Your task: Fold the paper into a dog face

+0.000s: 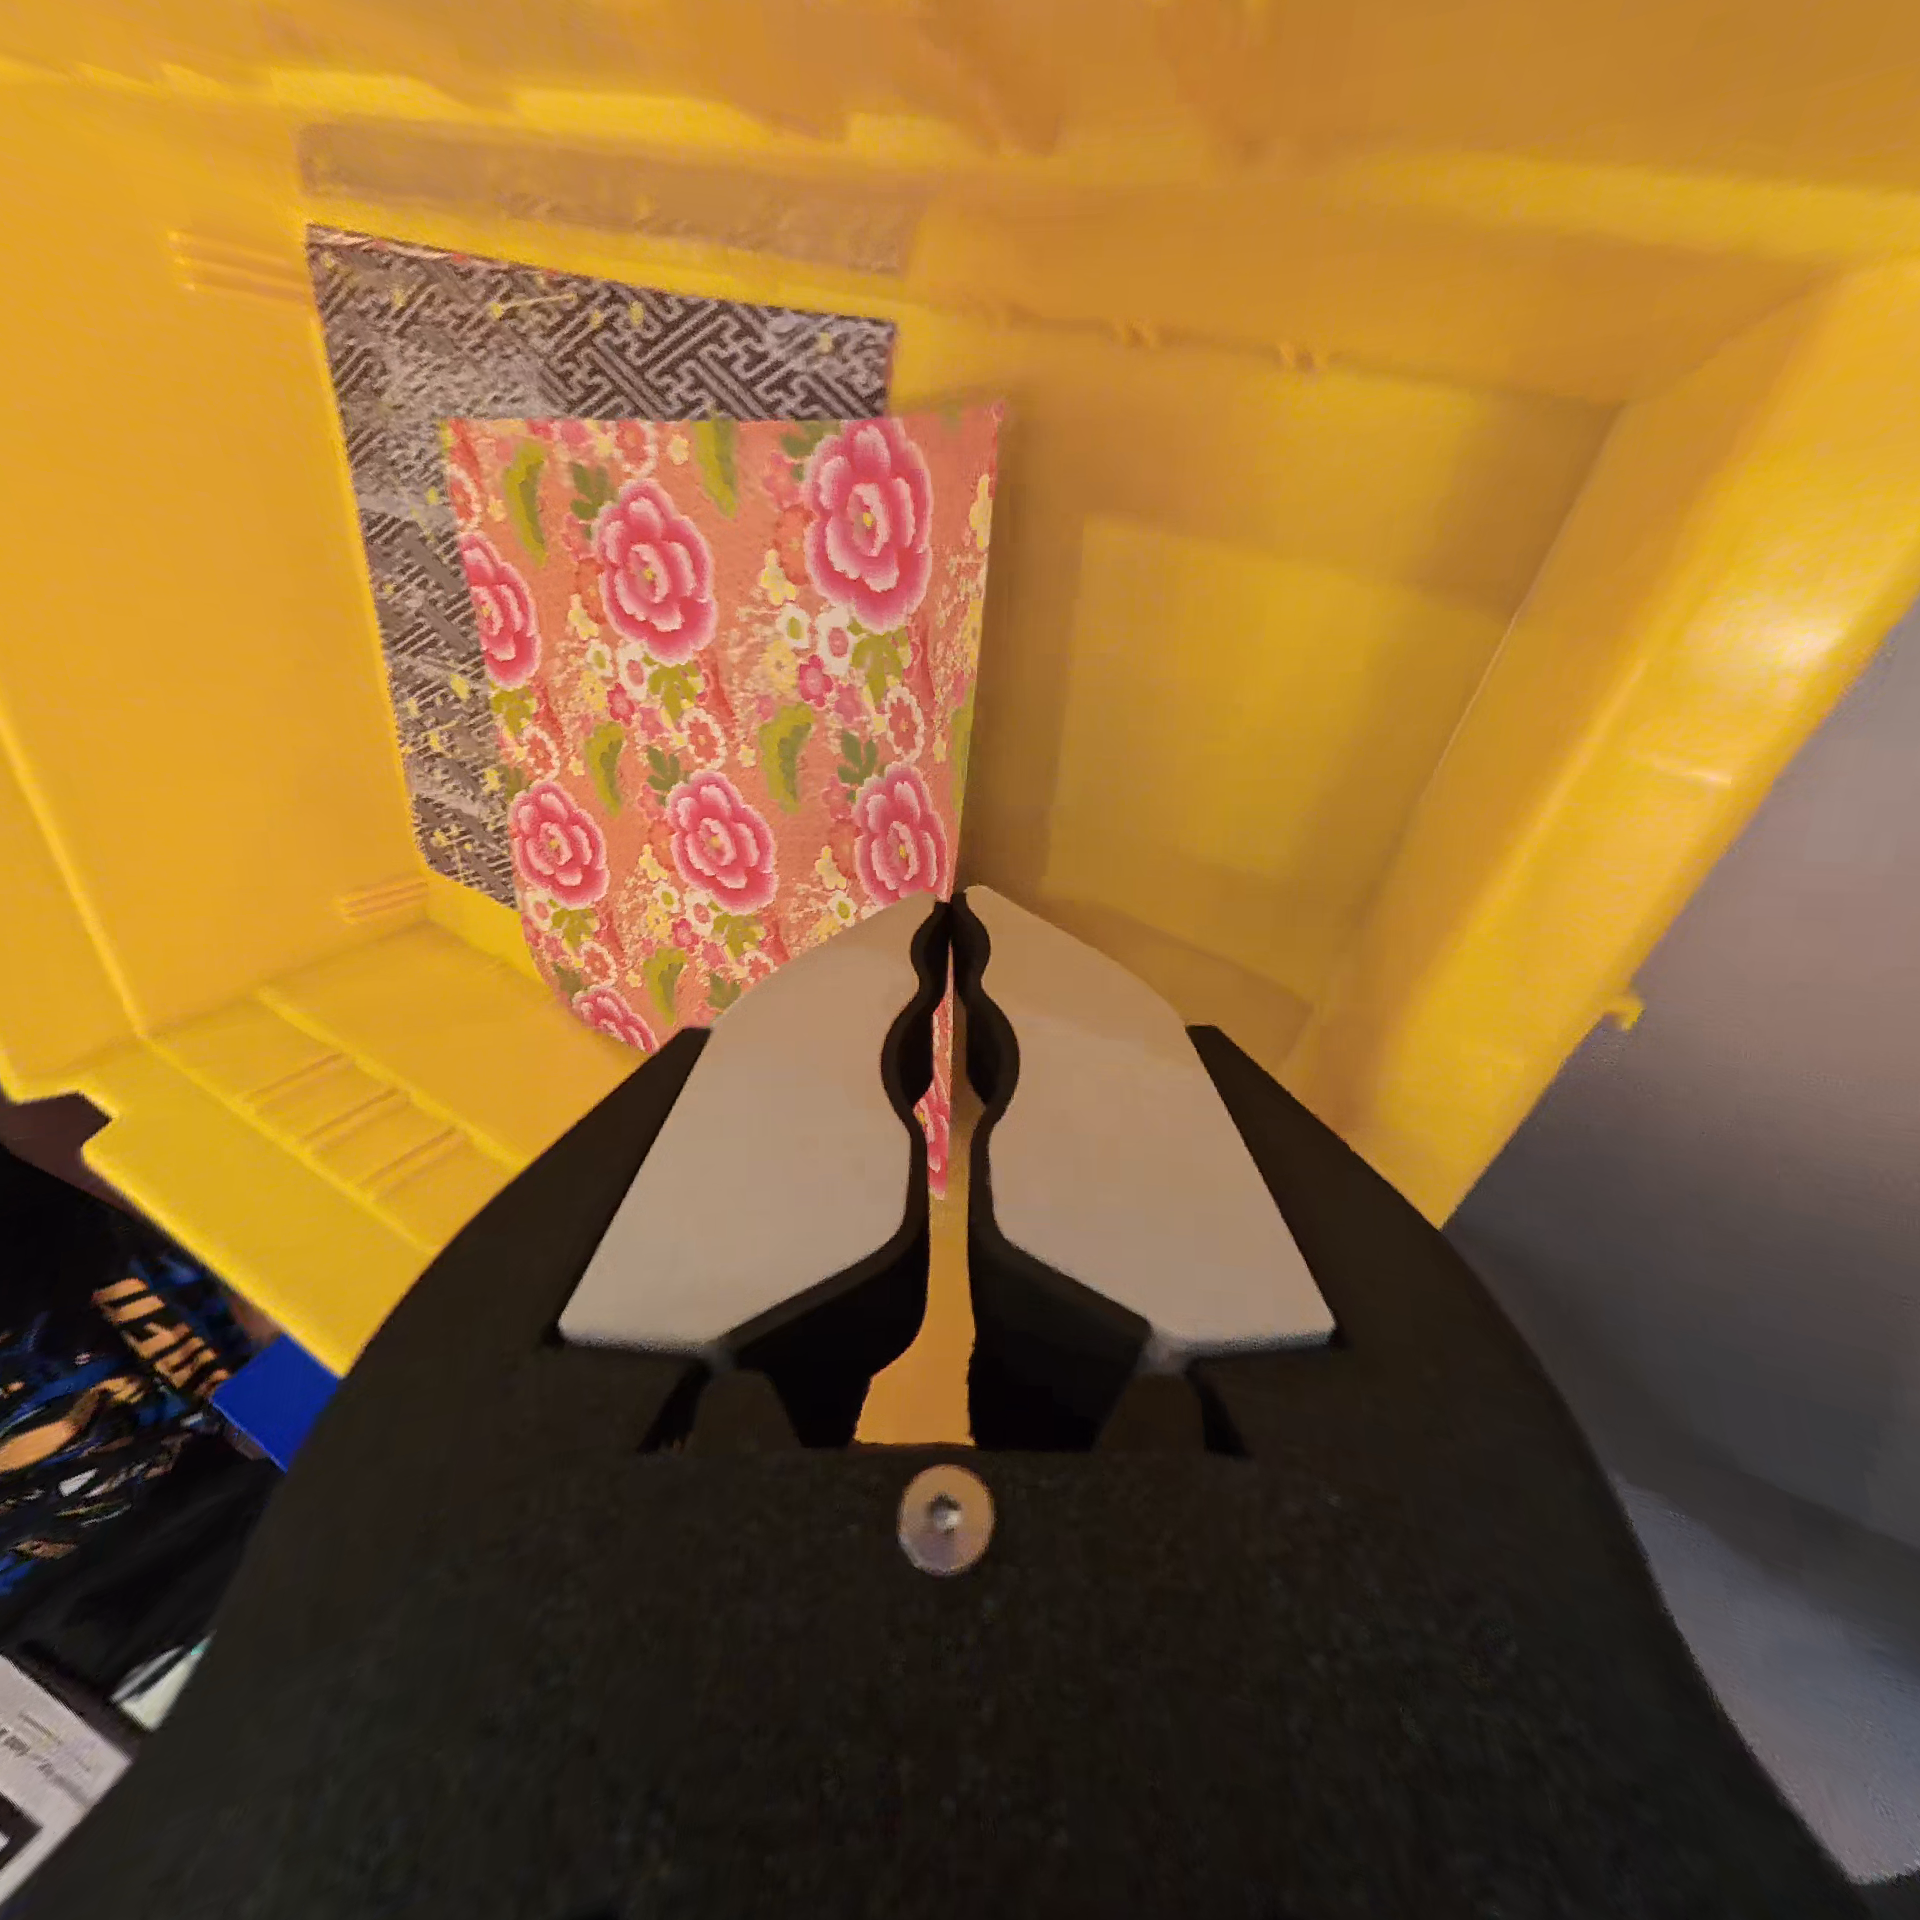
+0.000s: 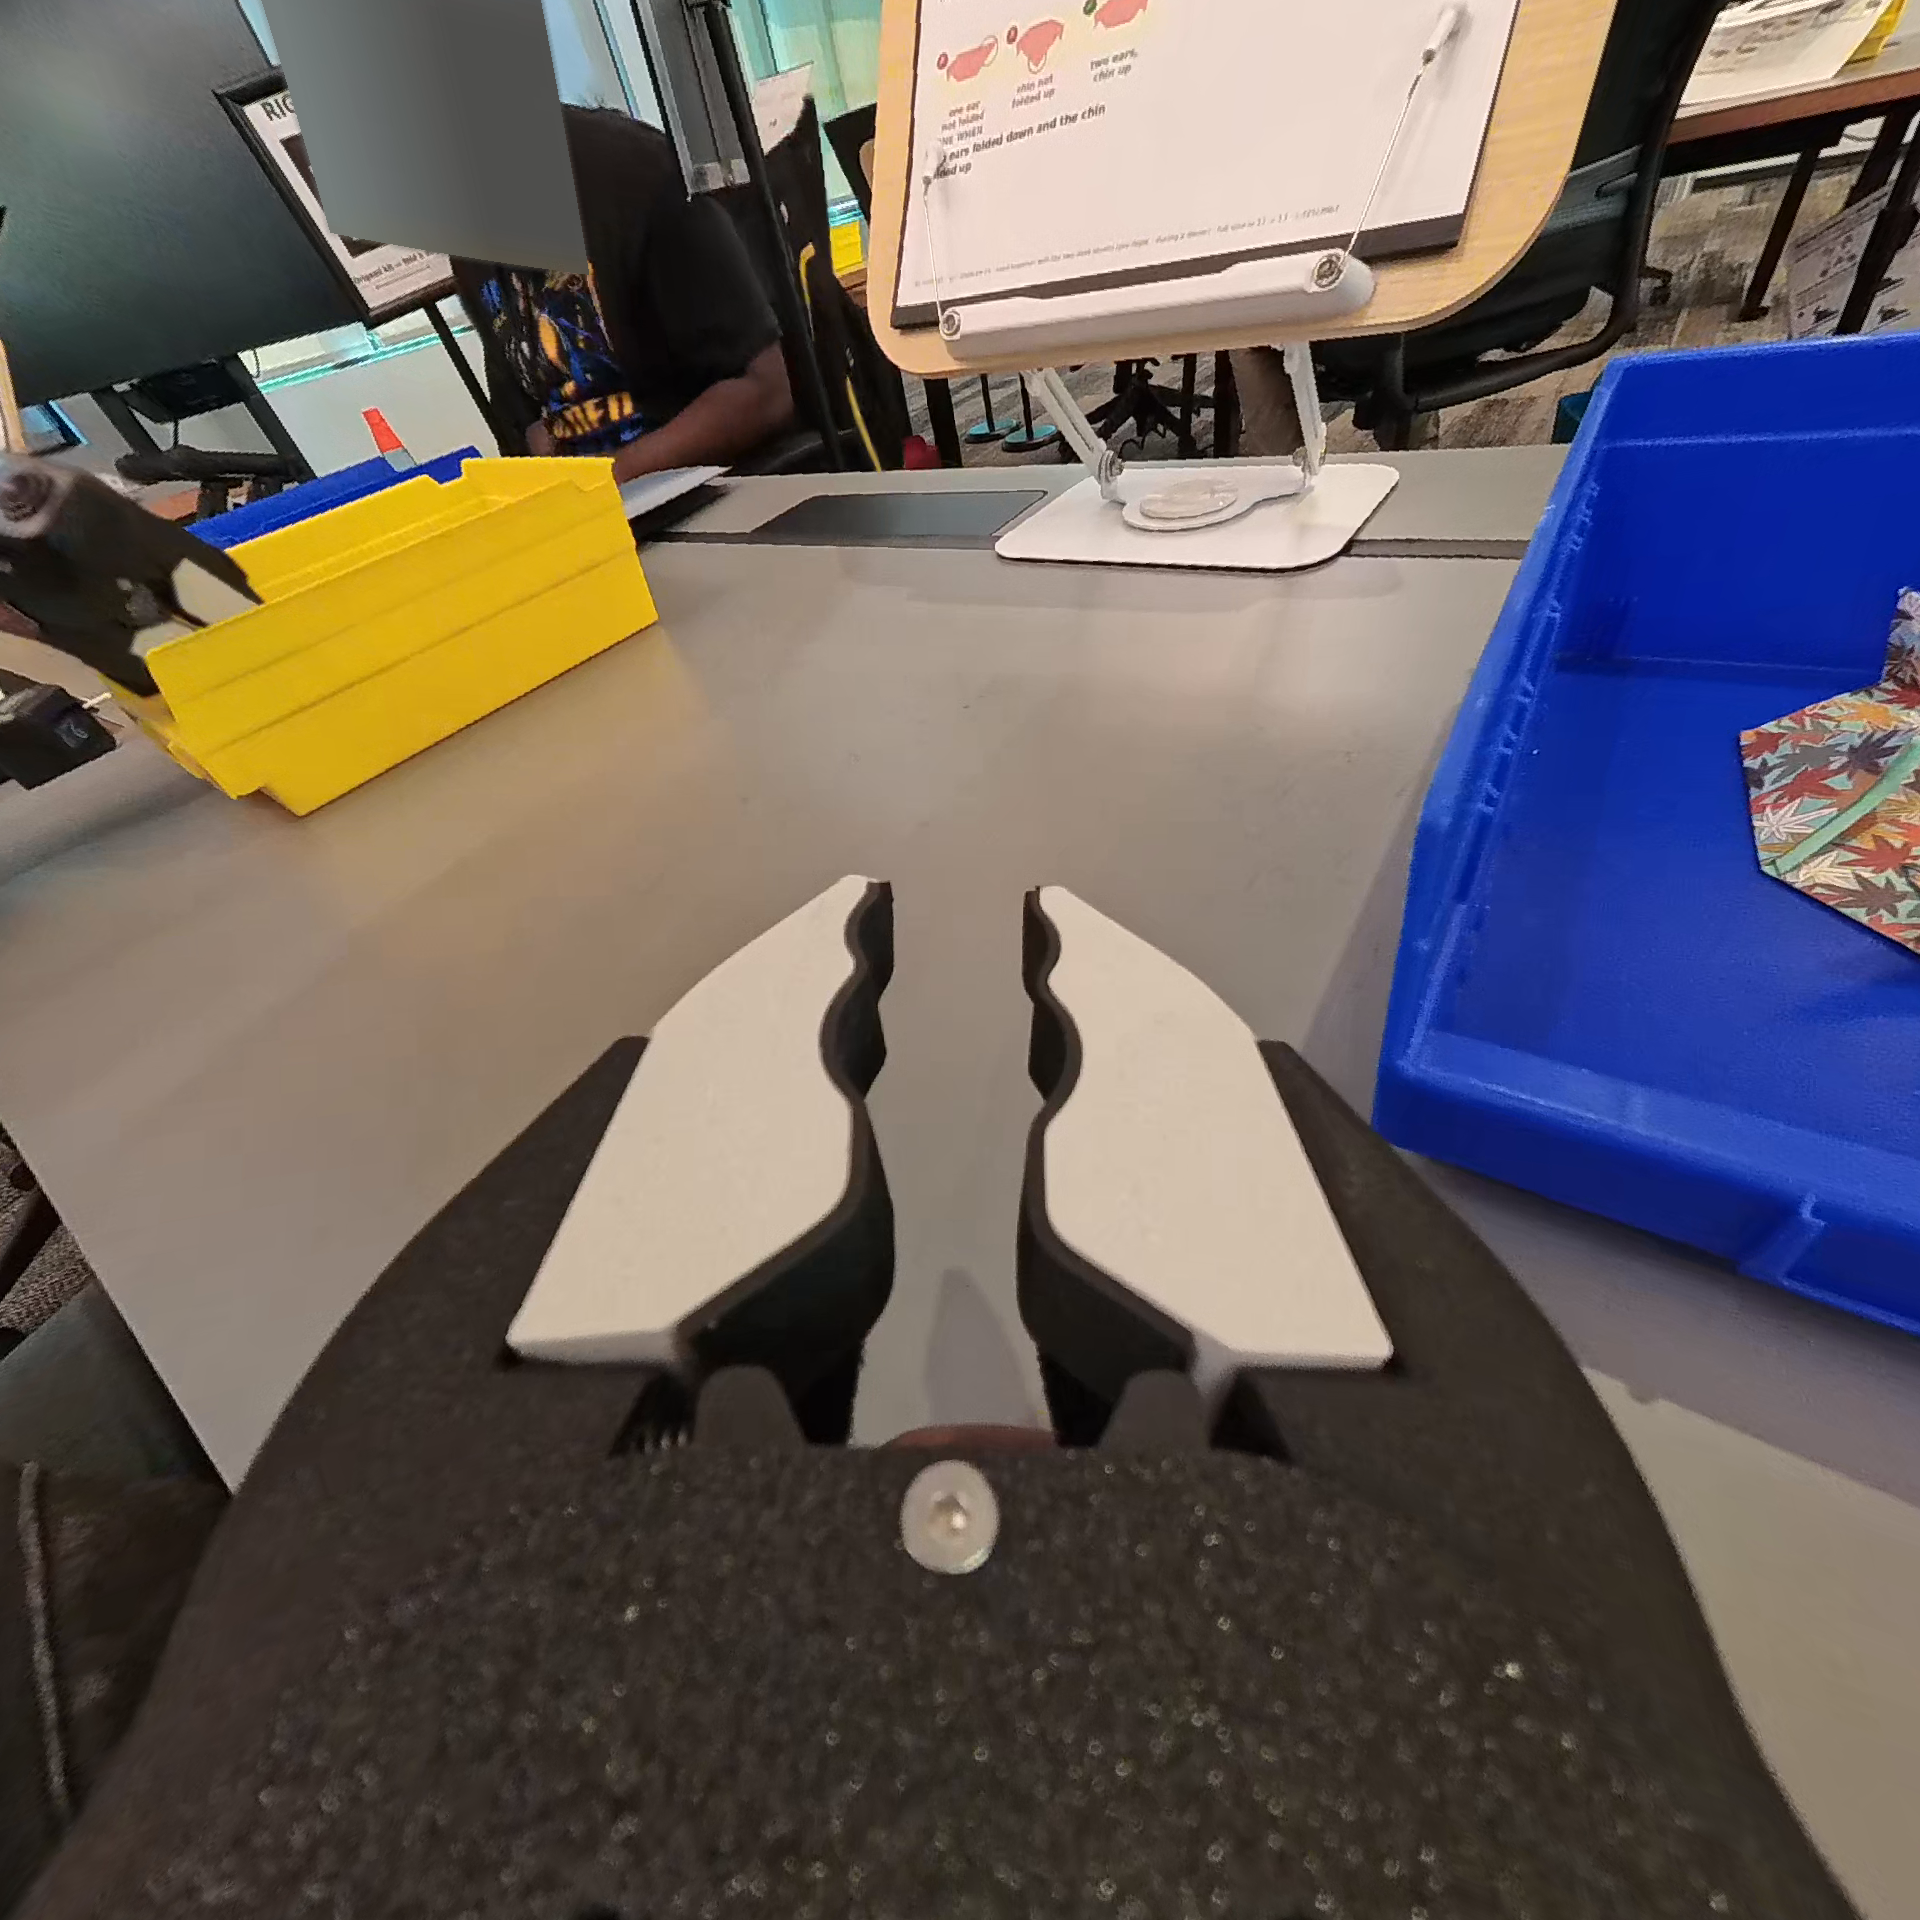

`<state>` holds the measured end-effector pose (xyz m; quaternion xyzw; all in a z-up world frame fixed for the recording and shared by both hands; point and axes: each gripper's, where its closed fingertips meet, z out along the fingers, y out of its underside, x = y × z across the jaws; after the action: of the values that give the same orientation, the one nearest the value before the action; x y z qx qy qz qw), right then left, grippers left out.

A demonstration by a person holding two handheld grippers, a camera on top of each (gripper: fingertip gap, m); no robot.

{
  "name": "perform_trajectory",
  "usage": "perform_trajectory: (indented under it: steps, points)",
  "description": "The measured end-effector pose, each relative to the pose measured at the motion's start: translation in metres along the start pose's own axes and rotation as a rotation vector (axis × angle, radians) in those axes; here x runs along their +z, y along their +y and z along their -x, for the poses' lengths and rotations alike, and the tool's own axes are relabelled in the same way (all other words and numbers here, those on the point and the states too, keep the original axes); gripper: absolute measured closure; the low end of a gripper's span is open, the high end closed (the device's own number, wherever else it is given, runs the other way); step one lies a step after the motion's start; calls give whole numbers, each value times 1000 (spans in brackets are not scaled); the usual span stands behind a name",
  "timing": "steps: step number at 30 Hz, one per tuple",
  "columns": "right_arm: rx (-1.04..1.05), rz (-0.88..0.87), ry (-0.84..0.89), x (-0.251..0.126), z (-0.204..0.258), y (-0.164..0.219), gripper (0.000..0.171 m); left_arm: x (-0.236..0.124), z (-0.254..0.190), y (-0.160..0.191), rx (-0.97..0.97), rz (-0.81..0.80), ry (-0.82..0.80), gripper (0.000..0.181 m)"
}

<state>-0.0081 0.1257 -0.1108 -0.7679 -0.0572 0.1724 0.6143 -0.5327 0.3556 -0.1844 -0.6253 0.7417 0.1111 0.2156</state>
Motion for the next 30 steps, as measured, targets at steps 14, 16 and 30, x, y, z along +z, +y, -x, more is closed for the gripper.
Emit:
perform_trajectory:
  steps: [14,16,30]
  points:
    - [5,-1,-9,-3,1,0,148,-50,57,-2,-174,-78,-26,181]
    - [8,0,-13,-4,1,0,148,-58,65,-4,-185,-80,-37,181]
    - [-70,34,-12,-3,6,7,149,-145,97,-40,-157,-61,-210,181]
